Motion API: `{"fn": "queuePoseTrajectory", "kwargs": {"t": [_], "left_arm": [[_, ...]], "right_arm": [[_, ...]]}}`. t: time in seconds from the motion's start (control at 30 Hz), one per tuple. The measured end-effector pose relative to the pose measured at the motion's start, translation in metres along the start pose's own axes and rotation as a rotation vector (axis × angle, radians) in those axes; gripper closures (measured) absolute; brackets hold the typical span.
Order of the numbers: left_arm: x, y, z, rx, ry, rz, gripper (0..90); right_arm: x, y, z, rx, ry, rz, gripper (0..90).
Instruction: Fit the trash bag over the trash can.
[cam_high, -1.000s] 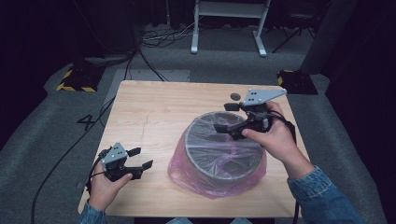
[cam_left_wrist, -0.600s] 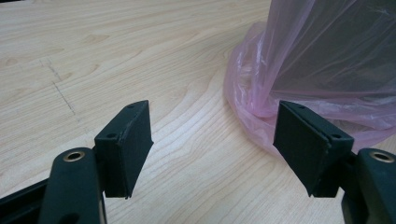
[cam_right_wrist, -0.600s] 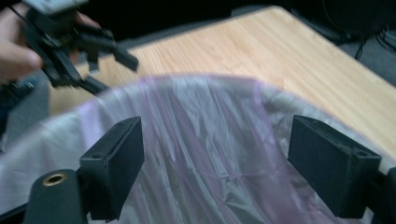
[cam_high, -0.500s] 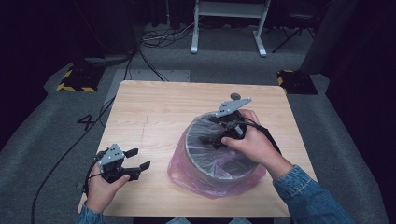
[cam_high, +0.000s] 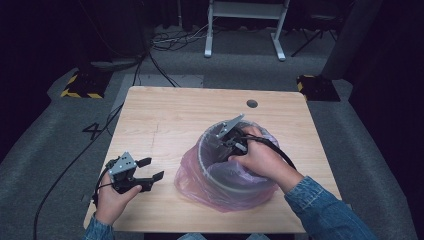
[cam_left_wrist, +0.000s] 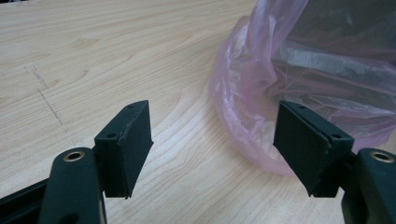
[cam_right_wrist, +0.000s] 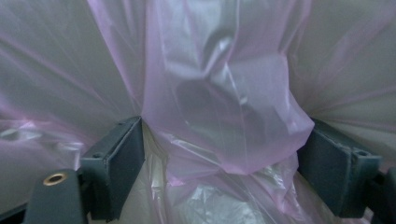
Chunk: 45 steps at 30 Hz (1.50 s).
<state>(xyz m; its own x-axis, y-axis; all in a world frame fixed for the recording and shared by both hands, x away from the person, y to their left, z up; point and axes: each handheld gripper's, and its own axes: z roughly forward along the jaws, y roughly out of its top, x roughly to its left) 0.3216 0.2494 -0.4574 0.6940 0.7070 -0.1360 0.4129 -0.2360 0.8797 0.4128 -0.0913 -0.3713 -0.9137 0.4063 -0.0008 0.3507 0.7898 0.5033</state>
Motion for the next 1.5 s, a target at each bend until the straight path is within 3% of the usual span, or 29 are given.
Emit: {"fn": "queuePoseTrajectory", "kwargs": {"t": [0.23, 0.37, 0.5, 0.63, 0.83, 1.23, 1.5], "left_arm": [[0.000, 0.001, 0.001, 0.001, -0.004, 0.004, 27.9], [0.000, 0.001, 0.001, 0.001, -0.004, 0.002, 27.9], [0.000, 0.001, 0.000, -0.002, -0.002, 0.001, 27.9], [0.000, 0.001, 0.000, -0.002, -0.002, -0.002, 27.9], [-0.001, 0.002, 0.001, -0.003, -0.003, -0.003, 27.9], [-0.002, 0.005, 0.008, 0.000, -0.015, 0.006, 27.9], [-0.003, 0.007, 0.012, 0.003, -0.028, 0.010, 27.9]], "right_arm": [[-0.001, -0.008, 0.015, 0.132, 0.034, 0.023, 16.1], [0.001, -0.010, 0.023, 0.178, 0.054, 0.016, 18.3], [-0.001, -0.006, 0.016, 0.115, 0.035, 0.012, 23.0], [-0.005, 0.000, -0.011, -0.060, 0.032, 0.046, 22.9], [-0.002, 0.001, -0.054, -0.236, 0.032, 0.055, 23.5], [0.027, -0.016, -0.120, -0.397, 0.030, -0.002, 24.4], [0.046, -0.034, -0.135, -0.413, 0.034, -0.031, 24.2]]}}
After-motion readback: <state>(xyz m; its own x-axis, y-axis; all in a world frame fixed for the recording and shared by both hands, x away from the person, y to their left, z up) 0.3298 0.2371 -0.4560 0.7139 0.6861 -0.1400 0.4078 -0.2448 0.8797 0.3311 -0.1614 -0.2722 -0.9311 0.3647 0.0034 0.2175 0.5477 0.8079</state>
